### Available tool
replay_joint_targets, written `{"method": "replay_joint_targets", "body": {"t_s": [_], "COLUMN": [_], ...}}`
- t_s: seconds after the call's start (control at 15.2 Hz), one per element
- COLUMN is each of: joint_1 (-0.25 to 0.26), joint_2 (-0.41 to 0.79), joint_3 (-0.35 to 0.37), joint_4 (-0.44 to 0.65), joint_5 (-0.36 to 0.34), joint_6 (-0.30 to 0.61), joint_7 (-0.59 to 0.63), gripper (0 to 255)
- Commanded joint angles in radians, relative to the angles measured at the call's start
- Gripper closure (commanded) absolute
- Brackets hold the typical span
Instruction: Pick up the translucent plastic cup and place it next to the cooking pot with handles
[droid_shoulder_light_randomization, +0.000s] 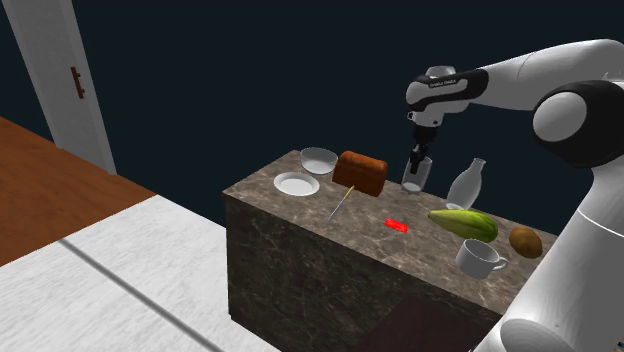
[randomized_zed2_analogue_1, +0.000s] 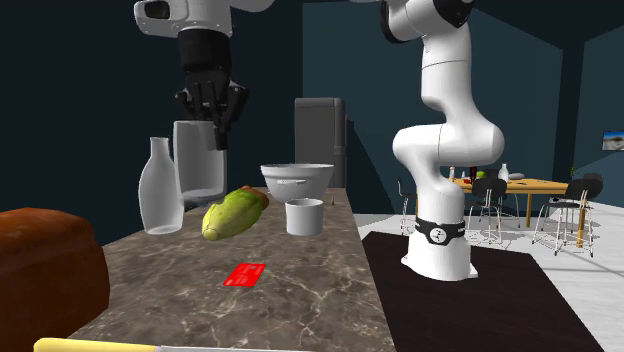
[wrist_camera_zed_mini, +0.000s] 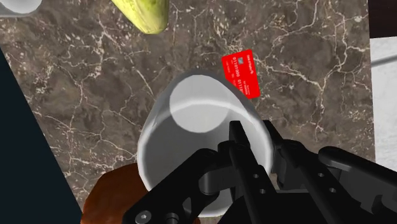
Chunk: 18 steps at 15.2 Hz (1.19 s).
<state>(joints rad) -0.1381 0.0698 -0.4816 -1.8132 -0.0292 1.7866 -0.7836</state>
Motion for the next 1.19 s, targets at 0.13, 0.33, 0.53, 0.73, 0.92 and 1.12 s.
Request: {"method": "replay_joint_targets", "body": {"t_s": [0.13,0.33,0.53,0.73,0.92,1.12], "joint_1": [0.0,0.0,-0.001,-0.002,-0.003,-0.006], "joint_2": [-0.005,-0.006,-0.005,-0.001,0.005,0.014], "joint_3": [-0.001,-0.001,-0.001,-0.002,-0.003,-0.004], "joint_4": [0.05,0.089,0.13,0.175,0.222,0.273], "joint_5": [-0.002,-0.002,-0.002,0.0,0.003,0.006], "joint_6": [-0.054,-0.094,-0.135,-0.176,-0.218,-0.26], "joint_7": [-0.002,-0.003,-0.006,-0.009,-0.013,-0.018], "gripper": [255,255,255,255,255,255]}}
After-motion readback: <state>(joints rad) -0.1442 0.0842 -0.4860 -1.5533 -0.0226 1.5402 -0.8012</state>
